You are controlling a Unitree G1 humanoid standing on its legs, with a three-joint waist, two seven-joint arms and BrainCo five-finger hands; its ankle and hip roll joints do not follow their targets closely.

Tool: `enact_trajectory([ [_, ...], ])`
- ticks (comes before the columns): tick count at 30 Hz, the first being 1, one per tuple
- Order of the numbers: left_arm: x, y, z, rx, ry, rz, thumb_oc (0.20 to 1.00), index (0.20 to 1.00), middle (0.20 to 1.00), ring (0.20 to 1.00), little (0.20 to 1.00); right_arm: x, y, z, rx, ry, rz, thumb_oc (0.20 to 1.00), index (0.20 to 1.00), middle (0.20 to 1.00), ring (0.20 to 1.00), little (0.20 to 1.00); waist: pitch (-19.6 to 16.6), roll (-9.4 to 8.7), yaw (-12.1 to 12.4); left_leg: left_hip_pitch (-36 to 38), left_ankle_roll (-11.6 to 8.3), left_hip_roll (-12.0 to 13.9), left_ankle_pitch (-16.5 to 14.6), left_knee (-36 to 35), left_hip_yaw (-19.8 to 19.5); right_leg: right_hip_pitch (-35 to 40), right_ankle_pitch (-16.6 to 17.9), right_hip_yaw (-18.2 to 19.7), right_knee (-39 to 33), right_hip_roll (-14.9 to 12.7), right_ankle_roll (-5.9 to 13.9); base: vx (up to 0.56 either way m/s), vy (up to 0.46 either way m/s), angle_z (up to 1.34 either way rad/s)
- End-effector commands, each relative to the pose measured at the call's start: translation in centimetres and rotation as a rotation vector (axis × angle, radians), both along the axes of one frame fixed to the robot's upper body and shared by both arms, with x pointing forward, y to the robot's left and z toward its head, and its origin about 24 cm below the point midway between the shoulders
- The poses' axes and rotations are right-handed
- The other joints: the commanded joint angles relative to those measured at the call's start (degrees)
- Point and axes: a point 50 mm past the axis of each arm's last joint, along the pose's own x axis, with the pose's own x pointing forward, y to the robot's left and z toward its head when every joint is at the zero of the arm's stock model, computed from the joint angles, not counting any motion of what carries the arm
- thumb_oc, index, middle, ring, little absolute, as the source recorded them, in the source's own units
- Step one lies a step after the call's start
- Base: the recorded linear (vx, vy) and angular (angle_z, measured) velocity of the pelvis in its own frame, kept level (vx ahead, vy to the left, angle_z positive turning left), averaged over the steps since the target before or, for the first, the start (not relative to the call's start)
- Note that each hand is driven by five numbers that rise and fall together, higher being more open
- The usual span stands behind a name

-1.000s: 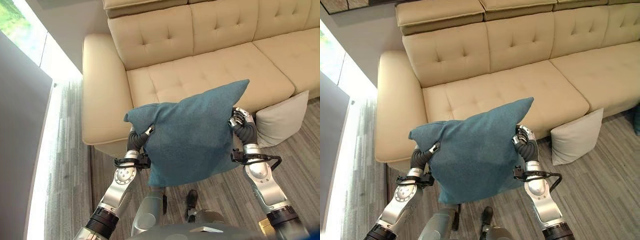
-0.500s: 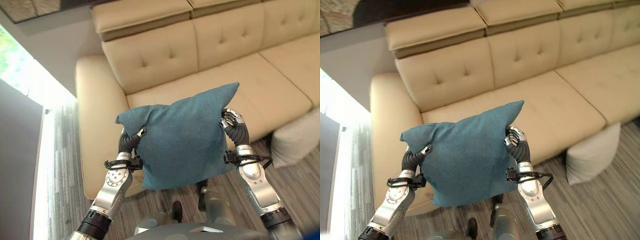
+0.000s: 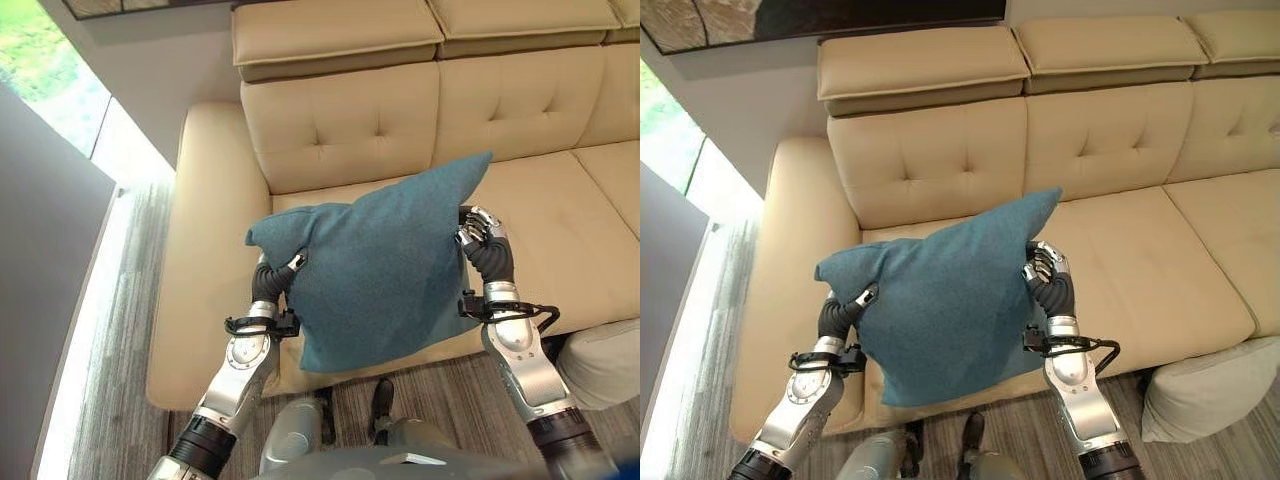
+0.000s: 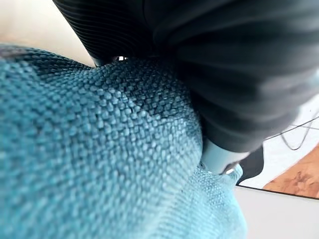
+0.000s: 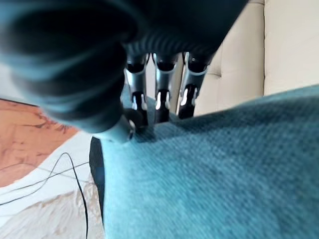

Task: Pick up all the scattered cushions and arrange them neatly on the sofa.

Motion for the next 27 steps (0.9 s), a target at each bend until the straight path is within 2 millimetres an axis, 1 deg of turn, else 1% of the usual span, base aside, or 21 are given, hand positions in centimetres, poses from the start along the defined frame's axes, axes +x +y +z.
enact_trajectory([
  [1,0.4,-1.0,5.0,-0.047,-0.262,-0.09,0.2,0.2,0.2,0.2,0.2,0.0,2.2,3.7,0.039,-0.214,0.121,0.2,0.2,0.2,0.2,0.2,-4.77,-0.77,2.25,-0.24,-2.11,-0.98,-5.58,2.81,-0.46,1.17,-6.41,-1.95,8.24,-5.02,8.29,0.1,0.171,-0.05],
  [3,0.2,-0.6,4.9,-0.036,-0.256,-0.08,0.2,0.2,0.2,0.2,0.2,0.1,2.7,3.6,0.045,-0.204,0.138,0.2,0.2,0.2,0.2,0.2,-4.57,-0.3,2.25,1.35,-1.18,-0.71,-5.85,1.95,-0.2,-1.48,-6.02,-1.99,14.59,-6.69,9.63,0.08,0.162,-0.29],
  [4,0.2,-0.3,5.0,-0.026,-0.263,-0.071,0.2,0.2,0.2,0.2,0.2,0.0,2.8,3.4,0.047,-0.198,0.138,0.2,0.2,0.2,0.2,0.2,-4.08,0.09,1.95,2.4,-0.56,-0.6,-6.05,1.15,-0.63,-4.57,-5.24,-0.34,19.96,-7.66,11.04,0.07,0.109,-0.43],
  [5,0.3,-0.3,5.1,-0.023,-0.268,-0.07,0.2,0.2,0.2,0.2,0.2,0.0,2.7,3.4,0.045,-0.197,0.134,0.2,0.2,0.2,0.2,0.2,-4.07,0.19,1.7,2.94,-0.42,-0.79,-6.2,0.74,-1.15,-5.62,-5.1,1.07,20.14,-8.06,11.11,0.09,0.064,-0.24],
  [7,0.4,-0.3,5.3,-0.021,-0.282,-0.071,0.2,0.2,0.2,0.2,0.2,0.1,2.5,3.5,0.037,-0.204,0.123,0.2,0.2,0.2,0.2,0.2,-4.06,0.49,1.38,3.49,-0.42,-1.0,-6.26,0.1,-2.2,-6.17,-5.01,3.2,17.62,-8.44,10.66,0.1,-0.009,0.23],
  [9,0.6,-0.4,5.7,-0.019,-0.3,-0.067,0.2,0.2,0.2,0.2,0.2,0.1,2.2,3.8,0.03,-0.22,0.104,0.2,0.2,0.2,0.2,0.2,-4.02,0.56,0.98,3.73,-0.57,-1.32,-6.44,-0.18,-3.8,-7.19,-4.09,6.07,14.42,-8.48,10.48,0.1,-0.052,0.32],
  [10,0.7,-0.5,5.8,-0.019,-0.306,-0.067,0.2,0.2,0.2,0.2,0.2,0.2,2.1,4.0,0.029,-0.226,0.093,0.2,0.2,0.2,0.2,0.2,-4.02,0.42,0.75,3.8,-0.64,-1.64,-6.62,-0.03,-4.72,-7.42,-3.46,7.63,13.0,-8.32,10.6,0.17,-0.103,0.49],
  [11,1.0,-0.4,5.9,-0.007,-0.312,-0.056,0.2,0.2,0.2,0.2,0.2,0.3,1.8,4.0,0.016,-0.228,0.077,0.2,0.2,0.2,0.2,0.2,-4.02,-0.14,0.41,4.18,-0.83,-2.1,-7.3,0.54,-6.26,-6.75,-2.85,9.6,11.0,-8.19,10.72,0.2,-0.157,1.02],
  [12,1.2,-0.5,5.9,-0.003,-0.308,-0.049,0.2,0.2,0.2,0.2,0.2,0.4,1.8,4.1,0.005,-0.233,0.075,0.2,0.2,0.2,0.2,0.2,-4.3,-0.64,0.69,4.45,-1.14,-2.13,-7.88,0.84,-6.65,-5.5,-2.23,8.1,9.64,-8.69,10.81,0.21,-0.171,1.16],
  [14,1.3,-0.6,5.7,-0.008,-0.301,-0.039,0.2,0.2,0.2,0.2,0.2,0.5,1.8,4.1,-0.008,-0.231,0.073,0.2,0.2,0.2,0.2,0.2,-4.82,-0.97,0.83,4.82,-1.68,-2.0,-7.95,0.8,-7.23,-4.08,-2.36,6.89,8.25,-8.42,10.45,0.17,-0.151,0.66],
  [17,1.5,-0.8,5.5,-0.003,-0.289,-0.028,0.2,0.2,0.2,0.2,0.2,0.9,1.6,4.2,-0.046,-0.23,0.067,0.2,0.2,0.2,0.2,0.2,-6.36,-1.1,0.86,6.45,-2.9,-1.03,-7.7,-0.8,-7.83,-1.1,-2.63,4.93,4.85,-7.18,9.76,0.19,-0.15,0.21],
  [19,2.0,-0.9,5.7,0.025,-0.298,-0.016,0.2,0.2,0.2,0.2,0.2,1.2,1.6,4.3,-0.058,-0.228,0.061,0.2,0.2,0.2,0.2,0.2,-6.97,-1.06,0.83,7.37,-3.88,-0.15,-6.88,-2.59,-8.17,0.33,-2.95,3.5,2.93,-6.37,9.3,0.14,-0.13,0.09],
  [20,2.0,-0.9,5.8,0.025,-0.298,-0.016,0.2,0.2,0.2,0.2,0.2,1.2,1.6,4.3,-0.058,-0.229,0.061,0.2,0.2,0.2,0.2,0.2,-6.92,-1.03,0.74,7.45,-3.91,-0.13,-6.81,-2.71,-8.27,0.44,-2.91,3.4,2.83,-6.34,9.28,0.14,-0.122,0.09],
  [22,2.7,-1.2,5.8,0.033,-0.299,-0.004,0.2,0.2,0.2,0.2,0.2,1.6,1.9,4.3,-0.071,-0.23,0.065,0.2,0.2,0.2,0.2,0.2,-7.28,-0.93,0.72,8.09,-4.55,0.49,-6.17,-4.31,-8.59,1.33,-3.15,2.65,1.27,-5.64,8.96,0.11,-0.092,0.2],
  [25,3.7,-1.6,6.3,0.049,-0.313,0.013,0.2,0.2,0.2,0.2,0.2,2.4,2.5,4.8,-0.091,-0.249,0.07,0.2,0.2,0.2,0.2,0.2,-6.95,-0.76,0.64,8.28,-5.09,1.11,-5.69,-5.18,-8.96,1.73,-3.27,1.94,0.15,-5.01,8.63,0.06,-0.054,0.17],
  [27,4.7,-1.9,7.1,0.058,-0.34,0.032,0.2,0.2,0.2,0.2,0.2,3.2,3.1,5.3,-0.11,-0.271,0.074,0.2,0.2,0.2,0.2,0.2,-6.18,-0.66,0.7,7.57,-5.36,1.46,-5.31,-5.33,-9.29,1.14,-3.37,1.69,-0.09,-4.76,8.42,-0.04,-0.038,0.14],
])
